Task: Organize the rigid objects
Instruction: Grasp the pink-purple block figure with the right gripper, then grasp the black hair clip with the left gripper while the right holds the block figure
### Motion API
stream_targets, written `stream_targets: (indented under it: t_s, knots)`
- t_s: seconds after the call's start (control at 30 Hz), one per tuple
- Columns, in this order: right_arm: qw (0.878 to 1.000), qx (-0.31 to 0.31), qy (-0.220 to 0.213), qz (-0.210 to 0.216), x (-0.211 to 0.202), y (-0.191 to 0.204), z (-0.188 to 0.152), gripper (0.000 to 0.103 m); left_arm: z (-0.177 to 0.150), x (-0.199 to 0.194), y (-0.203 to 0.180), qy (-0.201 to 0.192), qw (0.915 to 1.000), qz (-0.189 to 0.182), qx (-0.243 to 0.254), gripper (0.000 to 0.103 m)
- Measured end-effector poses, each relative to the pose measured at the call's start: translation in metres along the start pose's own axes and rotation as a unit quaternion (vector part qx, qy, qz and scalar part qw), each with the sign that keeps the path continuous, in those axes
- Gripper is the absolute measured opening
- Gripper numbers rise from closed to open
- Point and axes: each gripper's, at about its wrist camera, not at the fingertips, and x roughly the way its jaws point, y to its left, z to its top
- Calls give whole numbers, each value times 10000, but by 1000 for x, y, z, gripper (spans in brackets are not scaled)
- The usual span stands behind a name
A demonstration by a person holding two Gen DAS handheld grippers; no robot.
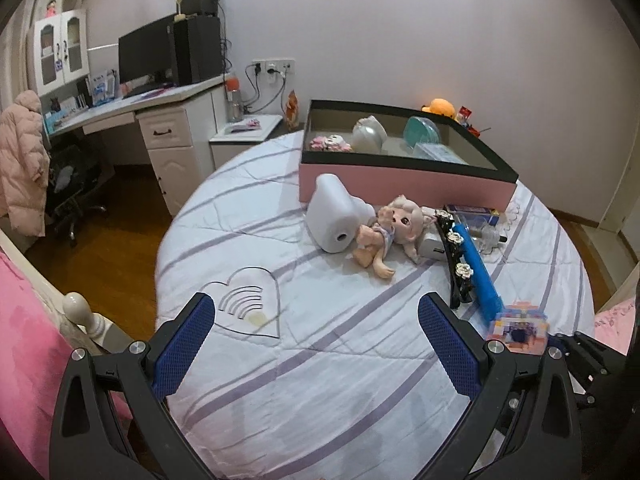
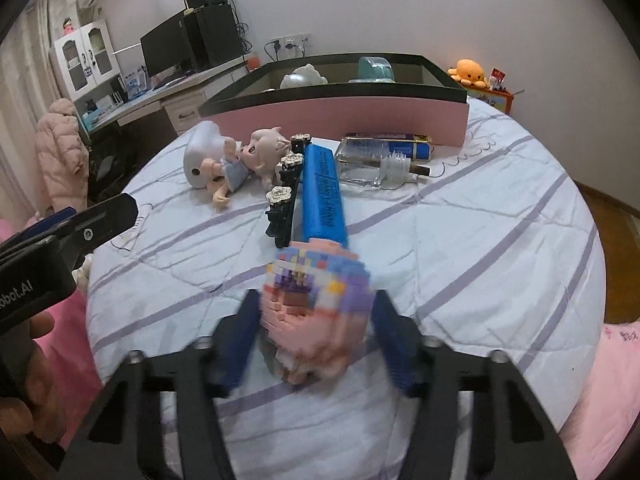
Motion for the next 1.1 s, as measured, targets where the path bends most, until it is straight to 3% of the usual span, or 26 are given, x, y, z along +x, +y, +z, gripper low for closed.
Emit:
stream_targets:
  t_s: [0.67, 0.83, 1.0, 1.1]
  knots:
    - [9988, 416, -221, 92, -16, -49, 2, 38, 13, 66, -74, 542, 9941, -677, 659, 102]
    - [9982, 526, -243, 156, -15, -58, 2, 38, 19, 81, -81, 666, 9937, -680, 598, 81]
    - [9979, 560, -268, 209, -16, -61, 1, 38, 21, 82, -63, 655, 9952, -617, 391, 26]
    - [9977, 568, -279, 231, -17, -62, 2, 38, 21, 82, -48, 693, 9937, -863, 149, 25]
